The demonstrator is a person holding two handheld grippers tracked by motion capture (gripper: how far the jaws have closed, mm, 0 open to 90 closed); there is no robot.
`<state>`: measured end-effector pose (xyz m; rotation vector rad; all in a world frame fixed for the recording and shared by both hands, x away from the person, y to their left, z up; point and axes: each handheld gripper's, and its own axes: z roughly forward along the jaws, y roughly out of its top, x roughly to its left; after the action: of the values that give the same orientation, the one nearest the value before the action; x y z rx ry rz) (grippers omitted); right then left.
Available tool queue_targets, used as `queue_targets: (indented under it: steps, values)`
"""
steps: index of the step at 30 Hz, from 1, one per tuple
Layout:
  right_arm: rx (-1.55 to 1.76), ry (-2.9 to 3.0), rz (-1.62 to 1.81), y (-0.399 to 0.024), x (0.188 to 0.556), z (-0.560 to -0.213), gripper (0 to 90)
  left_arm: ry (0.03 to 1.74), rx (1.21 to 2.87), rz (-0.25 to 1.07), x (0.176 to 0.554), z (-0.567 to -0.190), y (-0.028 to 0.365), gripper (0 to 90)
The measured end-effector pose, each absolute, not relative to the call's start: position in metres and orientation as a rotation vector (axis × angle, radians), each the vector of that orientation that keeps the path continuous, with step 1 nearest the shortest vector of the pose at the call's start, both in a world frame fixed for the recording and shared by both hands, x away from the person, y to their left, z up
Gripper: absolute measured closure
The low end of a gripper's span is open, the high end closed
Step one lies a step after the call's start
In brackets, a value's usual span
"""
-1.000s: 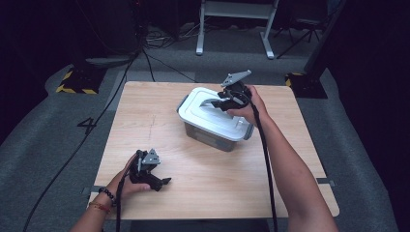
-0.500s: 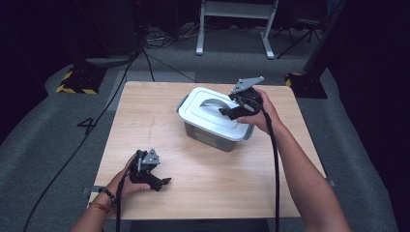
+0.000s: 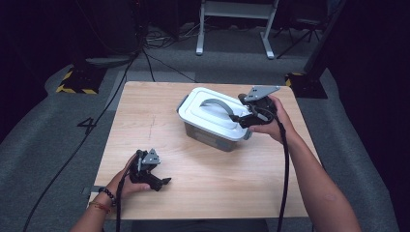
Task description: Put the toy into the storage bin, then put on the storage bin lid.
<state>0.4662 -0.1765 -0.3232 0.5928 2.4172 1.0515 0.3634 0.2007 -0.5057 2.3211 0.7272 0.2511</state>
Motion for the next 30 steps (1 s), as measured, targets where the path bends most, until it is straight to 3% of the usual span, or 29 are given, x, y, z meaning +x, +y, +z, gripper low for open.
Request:
queue_targets:
  steps: [17, 30]
  values:
    - [0.619, 2.348, 0.950, -0.219, 0.432, -0.330, 24.2, 0.721, 2.324, 0.253, 0.363, -0.506, 0.201, 0.5]
    - [0.714, 2.329, 0.825, -0.257, 0.407, -0.374, 22.8, 0.720, 2.324, 0.247, 0.364, -0.506, 0.201, 0.3]
